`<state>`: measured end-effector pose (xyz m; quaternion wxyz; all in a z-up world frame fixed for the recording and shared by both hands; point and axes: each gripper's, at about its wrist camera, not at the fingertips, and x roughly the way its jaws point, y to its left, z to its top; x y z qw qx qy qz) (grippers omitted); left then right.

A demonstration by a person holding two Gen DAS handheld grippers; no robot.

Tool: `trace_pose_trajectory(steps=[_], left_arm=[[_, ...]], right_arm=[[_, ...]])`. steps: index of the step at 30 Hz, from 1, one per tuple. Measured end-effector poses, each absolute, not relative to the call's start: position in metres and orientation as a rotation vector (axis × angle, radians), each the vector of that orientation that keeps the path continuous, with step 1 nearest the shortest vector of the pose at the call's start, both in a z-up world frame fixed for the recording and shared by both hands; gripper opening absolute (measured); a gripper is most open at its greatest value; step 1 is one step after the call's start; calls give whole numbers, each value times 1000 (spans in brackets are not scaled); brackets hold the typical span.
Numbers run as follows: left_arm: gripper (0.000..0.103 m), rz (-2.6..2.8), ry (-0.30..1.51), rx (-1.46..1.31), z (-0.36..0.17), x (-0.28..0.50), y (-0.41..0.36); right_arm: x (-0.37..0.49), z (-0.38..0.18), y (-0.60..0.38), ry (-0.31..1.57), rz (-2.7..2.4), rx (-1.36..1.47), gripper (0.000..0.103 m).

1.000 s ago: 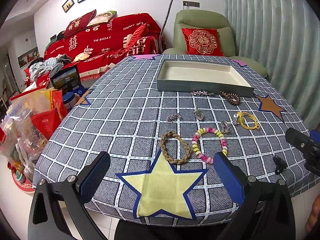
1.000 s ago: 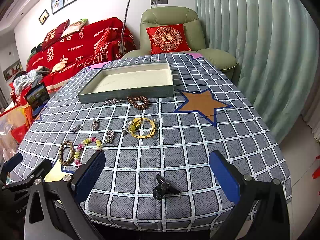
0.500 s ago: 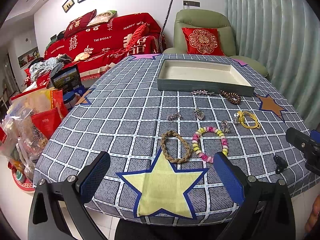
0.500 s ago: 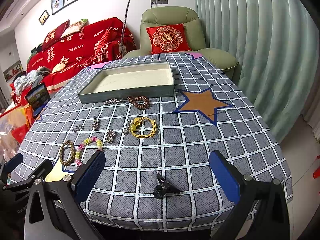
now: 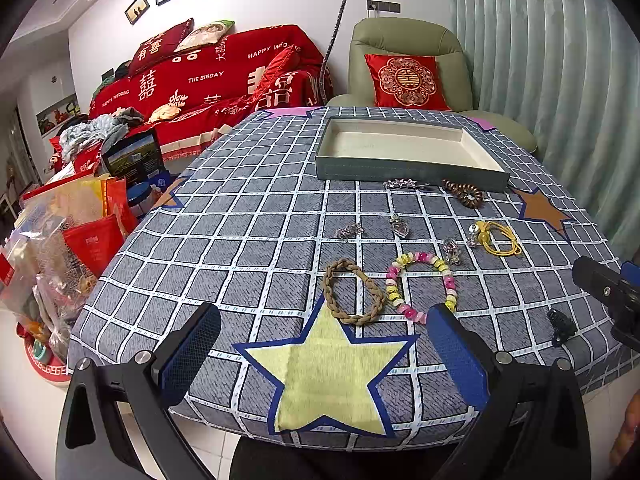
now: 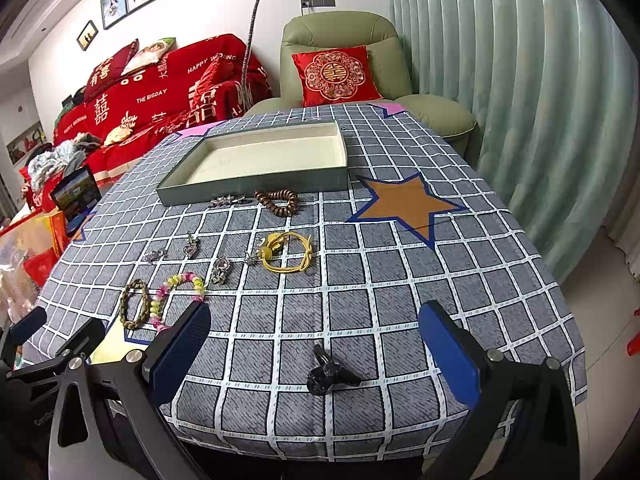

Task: Organize jewelry

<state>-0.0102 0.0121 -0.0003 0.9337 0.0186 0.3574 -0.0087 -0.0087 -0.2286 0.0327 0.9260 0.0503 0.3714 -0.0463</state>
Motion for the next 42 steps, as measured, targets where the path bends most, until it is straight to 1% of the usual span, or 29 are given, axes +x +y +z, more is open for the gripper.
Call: trace_pose_trajectory(steps=[42], left_arm=[[103,-17,737,38,-2,-10,14]], right_arm=[[-10,30,-226,771,-90,108,103]])
